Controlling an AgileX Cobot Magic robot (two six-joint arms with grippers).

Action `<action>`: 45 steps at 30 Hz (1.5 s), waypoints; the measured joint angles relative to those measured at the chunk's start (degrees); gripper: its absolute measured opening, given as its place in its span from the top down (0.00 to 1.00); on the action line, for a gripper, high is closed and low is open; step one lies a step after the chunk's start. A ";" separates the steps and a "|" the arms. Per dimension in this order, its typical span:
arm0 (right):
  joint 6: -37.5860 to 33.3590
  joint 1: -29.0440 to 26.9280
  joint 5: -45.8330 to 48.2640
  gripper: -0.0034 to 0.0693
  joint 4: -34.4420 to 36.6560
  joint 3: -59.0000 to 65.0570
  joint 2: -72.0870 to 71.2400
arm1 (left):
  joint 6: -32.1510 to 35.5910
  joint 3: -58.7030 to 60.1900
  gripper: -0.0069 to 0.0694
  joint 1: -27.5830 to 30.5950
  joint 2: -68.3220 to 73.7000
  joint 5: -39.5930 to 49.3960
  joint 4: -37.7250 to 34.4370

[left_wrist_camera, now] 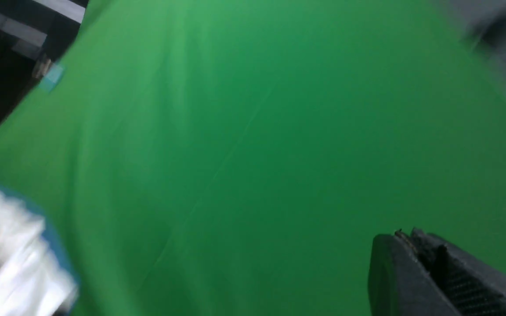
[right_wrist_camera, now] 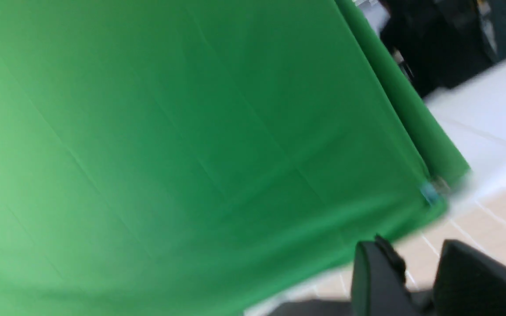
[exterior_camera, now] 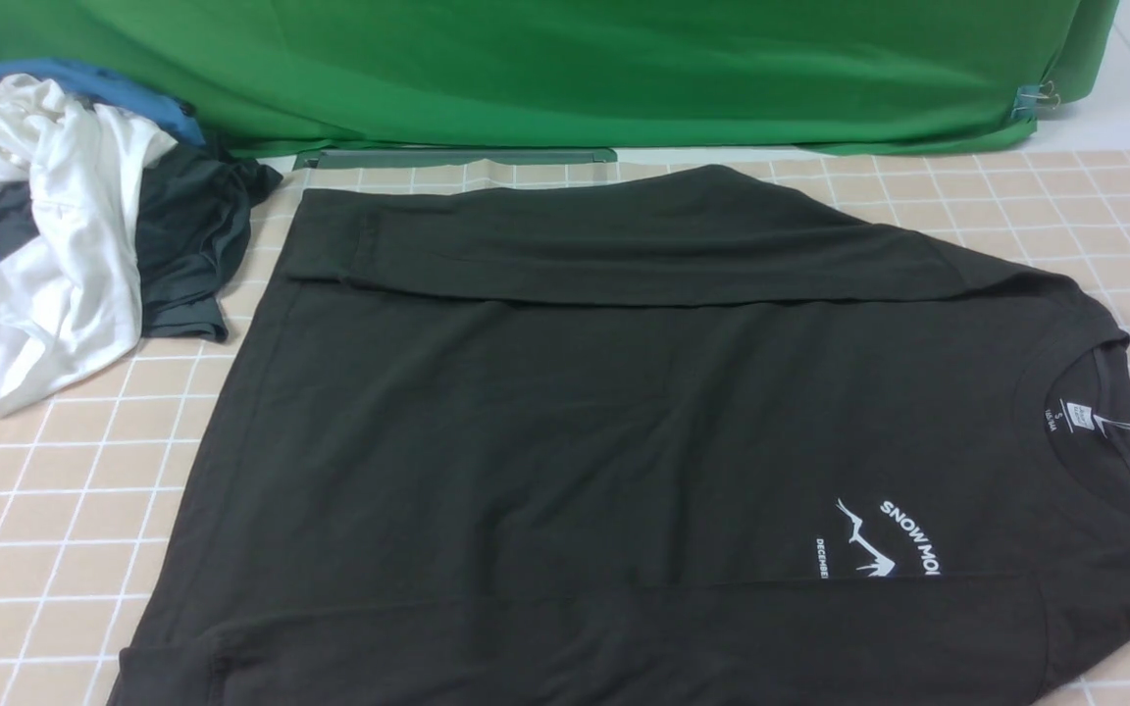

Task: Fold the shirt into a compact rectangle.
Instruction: 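Grasp the left edge of the dark T-shirt lying flat on the table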

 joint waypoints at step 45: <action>-18.23 31.29 49.74 0.90 -8.97 -43.63 39.08 | 20.42 -30.65 0.37 0.00 75.22 61.09 17.94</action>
